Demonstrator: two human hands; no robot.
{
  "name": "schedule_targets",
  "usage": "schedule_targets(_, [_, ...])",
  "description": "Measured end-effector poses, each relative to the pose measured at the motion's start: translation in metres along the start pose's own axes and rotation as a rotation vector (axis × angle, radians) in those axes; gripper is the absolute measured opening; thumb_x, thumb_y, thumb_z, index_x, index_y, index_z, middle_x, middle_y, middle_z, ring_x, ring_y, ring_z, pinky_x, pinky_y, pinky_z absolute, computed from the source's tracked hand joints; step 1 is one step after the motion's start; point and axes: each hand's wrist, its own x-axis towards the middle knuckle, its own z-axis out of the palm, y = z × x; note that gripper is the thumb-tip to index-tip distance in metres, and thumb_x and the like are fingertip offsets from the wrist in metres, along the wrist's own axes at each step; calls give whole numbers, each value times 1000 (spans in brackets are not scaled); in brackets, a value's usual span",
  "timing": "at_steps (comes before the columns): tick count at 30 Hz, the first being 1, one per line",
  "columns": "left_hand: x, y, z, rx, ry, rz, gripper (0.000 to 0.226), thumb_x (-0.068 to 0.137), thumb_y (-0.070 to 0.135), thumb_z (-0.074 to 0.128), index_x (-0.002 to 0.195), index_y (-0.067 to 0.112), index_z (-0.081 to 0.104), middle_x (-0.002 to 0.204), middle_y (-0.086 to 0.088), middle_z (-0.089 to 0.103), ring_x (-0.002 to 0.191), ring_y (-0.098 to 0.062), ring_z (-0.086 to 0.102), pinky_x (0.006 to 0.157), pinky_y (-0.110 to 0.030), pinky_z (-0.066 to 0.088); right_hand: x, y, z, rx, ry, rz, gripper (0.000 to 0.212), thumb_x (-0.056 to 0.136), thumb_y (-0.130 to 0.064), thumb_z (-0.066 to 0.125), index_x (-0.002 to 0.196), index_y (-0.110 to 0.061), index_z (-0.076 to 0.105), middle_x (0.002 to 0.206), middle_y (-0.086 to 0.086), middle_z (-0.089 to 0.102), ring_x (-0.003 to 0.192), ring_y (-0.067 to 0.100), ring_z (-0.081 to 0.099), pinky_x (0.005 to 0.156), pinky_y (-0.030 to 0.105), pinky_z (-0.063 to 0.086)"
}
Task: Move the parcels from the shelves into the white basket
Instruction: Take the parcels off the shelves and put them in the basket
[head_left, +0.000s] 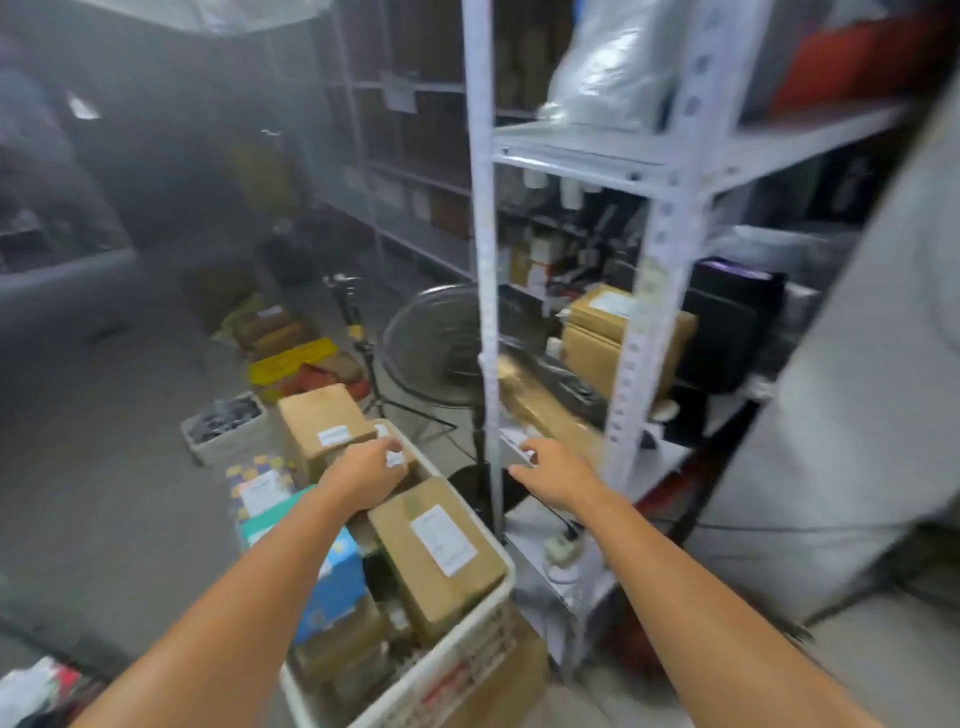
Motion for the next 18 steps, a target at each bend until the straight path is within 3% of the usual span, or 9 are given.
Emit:
schedule_targets(6, [-38,173,48,1,-123,264,44,94,36,53,136,23,49,133,-5,56,118,-26,53,95,-33,44,-123,129,-84,7,104,178,50,92,-42,55,137,-21,50,135,5,57,123,26,54,100,37,45])
schedule_targets(12, [-61,365,112,86,-224,599,41,92,38,56,130,23,54,119,-5,64,111,-25,58,92,-30,45,-226,267,-160,14,292,467,47,92,-38,55,135,-18,53,127,7,63,119,26,57,96,32,44])
schedule_targets(18, [-59,530,177,128,-355,827,43,92,39,56,133,27,51,124,-3,62,118,-24,55,96,-29,41,-300,374,-204,104,453,754,50,89,-44,56,134,-22,53,132,4,60,121,25,55,97,32,44])
